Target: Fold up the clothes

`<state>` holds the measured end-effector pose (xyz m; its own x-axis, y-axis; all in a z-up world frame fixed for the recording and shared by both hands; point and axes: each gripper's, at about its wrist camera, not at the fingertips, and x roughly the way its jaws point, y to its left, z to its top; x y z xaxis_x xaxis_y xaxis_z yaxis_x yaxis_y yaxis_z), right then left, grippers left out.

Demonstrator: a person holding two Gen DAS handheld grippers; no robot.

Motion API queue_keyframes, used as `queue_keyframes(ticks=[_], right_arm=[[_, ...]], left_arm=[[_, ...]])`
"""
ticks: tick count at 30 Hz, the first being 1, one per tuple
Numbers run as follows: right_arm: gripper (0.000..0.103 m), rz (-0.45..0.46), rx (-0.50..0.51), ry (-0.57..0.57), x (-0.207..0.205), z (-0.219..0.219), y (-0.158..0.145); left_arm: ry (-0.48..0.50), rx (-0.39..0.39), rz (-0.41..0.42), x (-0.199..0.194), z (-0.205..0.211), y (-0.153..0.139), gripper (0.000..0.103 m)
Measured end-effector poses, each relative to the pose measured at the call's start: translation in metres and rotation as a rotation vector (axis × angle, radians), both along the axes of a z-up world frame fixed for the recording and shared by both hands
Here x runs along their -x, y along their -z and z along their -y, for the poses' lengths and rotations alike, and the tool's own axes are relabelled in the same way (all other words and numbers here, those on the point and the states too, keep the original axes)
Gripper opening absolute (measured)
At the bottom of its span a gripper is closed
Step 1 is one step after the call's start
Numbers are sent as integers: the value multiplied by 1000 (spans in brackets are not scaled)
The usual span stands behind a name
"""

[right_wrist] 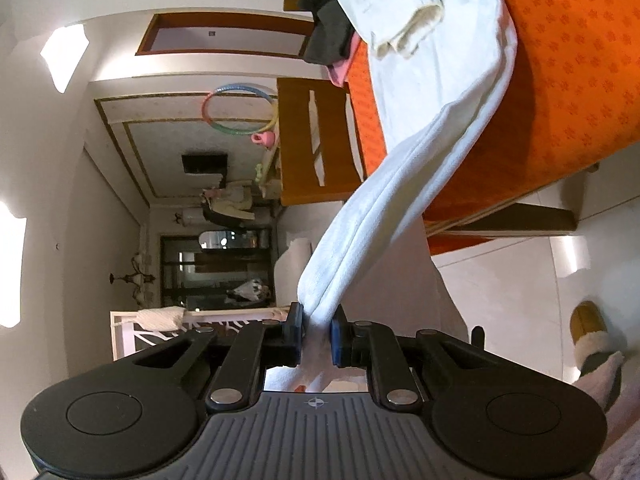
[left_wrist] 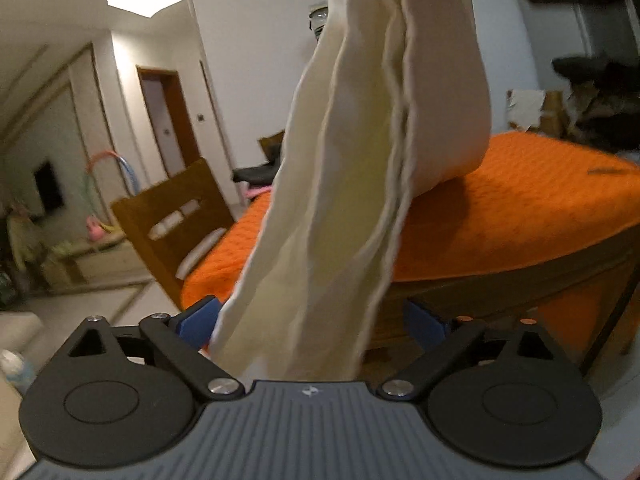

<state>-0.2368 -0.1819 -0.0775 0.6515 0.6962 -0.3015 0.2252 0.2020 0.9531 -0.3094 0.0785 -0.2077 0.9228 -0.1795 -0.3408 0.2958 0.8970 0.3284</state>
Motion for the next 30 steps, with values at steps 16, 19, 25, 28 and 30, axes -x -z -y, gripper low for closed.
queue_keyframes(ticks=[16, 19, 25, 28, 30], right_arm=[[16, -183, -271, 237, 51, 18, 68], [16, -211, -357, 302, 54, 23, 79], [17, -208, -479, 427, 33, 41, 84], [17, -192, -505, 492, 12, 59, 82], [17, -184, -495, 529, -7, 73, 81]], left_arm=[[59, -190, 110, -6, -38, -24, 41], [92, -228, 123, -16, -34, -42, 41], [144, -243, 137, -61, -12, -92, 41], [177, -228, 138, -106, 12, -110, 41], [199, -224, 140, -141, 29, -115, 44]])
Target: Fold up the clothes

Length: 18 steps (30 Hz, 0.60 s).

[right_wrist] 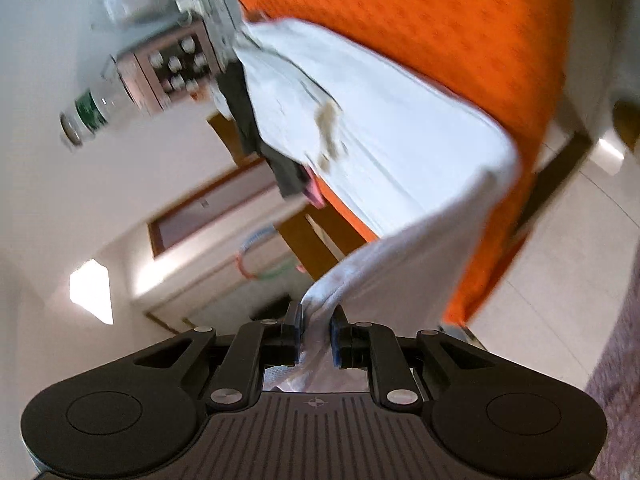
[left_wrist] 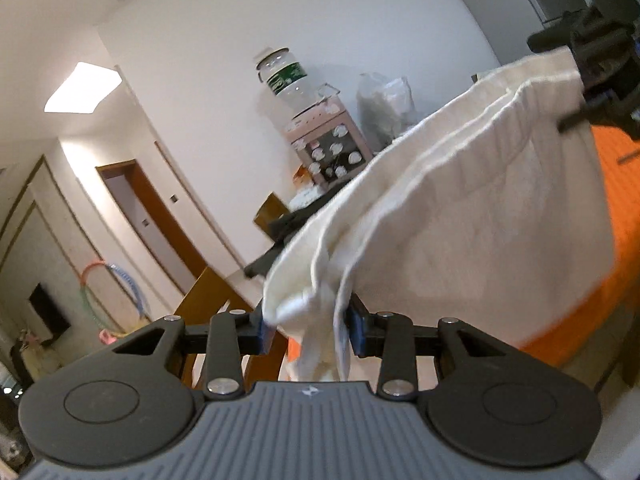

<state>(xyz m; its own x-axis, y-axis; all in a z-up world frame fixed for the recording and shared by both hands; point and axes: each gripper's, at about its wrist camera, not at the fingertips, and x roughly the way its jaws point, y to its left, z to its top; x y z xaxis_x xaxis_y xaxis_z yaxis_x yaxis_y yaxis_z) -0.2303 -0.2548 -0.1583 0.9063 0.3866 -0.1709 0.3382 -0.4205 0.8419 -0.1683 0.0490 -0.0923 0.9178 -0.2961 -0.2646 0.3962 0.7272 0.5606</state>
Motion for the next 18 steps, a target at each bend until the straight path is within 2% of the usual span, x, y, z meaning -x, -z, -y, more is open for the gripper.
queue_keyframes(ticks=[4, 7, 9, 11, 13, 15, 18], right_arm=[[20, -56, 17, 79, -42, 28, 12], [23, -97, 40, 118, -79, 43, 29], [32, -134, 30, 143, -100, 52, 46], [57, -156, 29, 176, -117, 61, 62], [64, -181, 63, 187, -123, 68, 66], [64, -190, 114, 185, -127, 73, 64], [64, -166, 263, 127, -127, 78, 47]], left_arm=[[58, -24, -23, -74, 35, 6, 45], [88, -48, -103, -130, 56, 24, 46], [95, -55, -171, -159, 65, 37, 47], [94, -51, -241, -186, 71, 46, 47], [77, -28, -317, -212, 72, 49, 51], [74, 44, -405, -238, 62, 41, 55], [83, 147, -488, -239, 37, 28, 59]])
